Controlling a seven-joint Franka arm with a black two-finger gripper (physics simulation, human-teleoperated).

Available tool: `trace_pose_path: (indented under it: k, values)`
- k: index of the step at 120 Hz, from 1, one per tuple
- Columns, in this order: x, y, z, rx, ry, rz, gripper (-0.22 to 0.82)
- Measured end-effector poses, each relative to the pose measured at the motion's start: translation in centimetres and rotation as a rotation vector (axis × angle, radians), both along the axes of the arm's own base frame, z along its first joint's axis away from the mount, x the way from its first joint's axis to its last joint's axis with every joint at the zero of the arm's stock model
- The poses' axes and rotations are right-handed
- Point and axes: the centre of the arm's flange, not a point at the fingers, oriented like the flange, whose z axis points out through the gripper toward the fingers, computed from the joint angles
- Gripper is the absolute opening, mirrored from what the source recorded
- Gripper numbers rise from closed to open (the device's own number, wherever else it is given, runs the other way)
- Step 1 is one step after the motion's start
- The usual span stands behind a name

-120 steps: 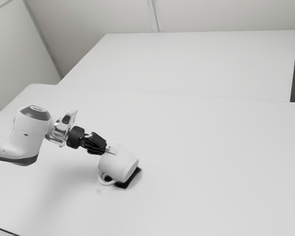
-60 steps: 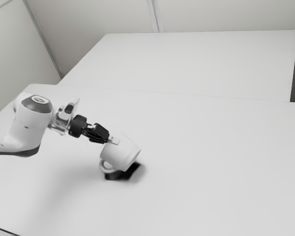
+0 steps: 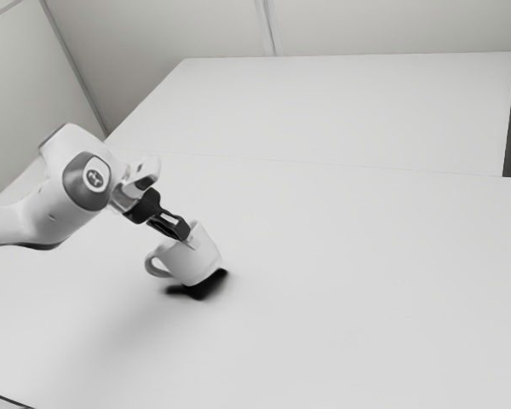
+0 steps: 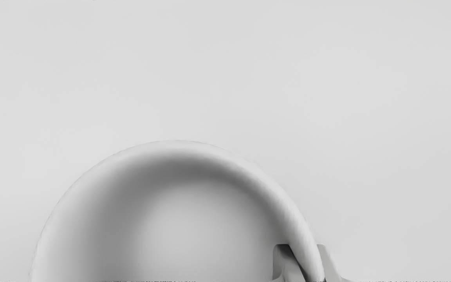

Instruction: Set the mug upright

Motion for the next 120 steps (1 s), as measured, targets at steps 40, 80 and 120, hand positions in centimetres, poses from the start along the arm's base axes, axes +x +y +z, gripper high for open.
trace_pose_path:
  k: [40, 80, 120]
  values:
    - [0.5, -1.4, -0.2, 0.228, -0.032, 0.011, -0.18]
    - [-0.2, -2.8, -1.3, 0.358, -0.008, 0.035, -0.18]
    - [-1.1, -4.9, -2.5, 0.52, 0.002, 0.009, -0.18]
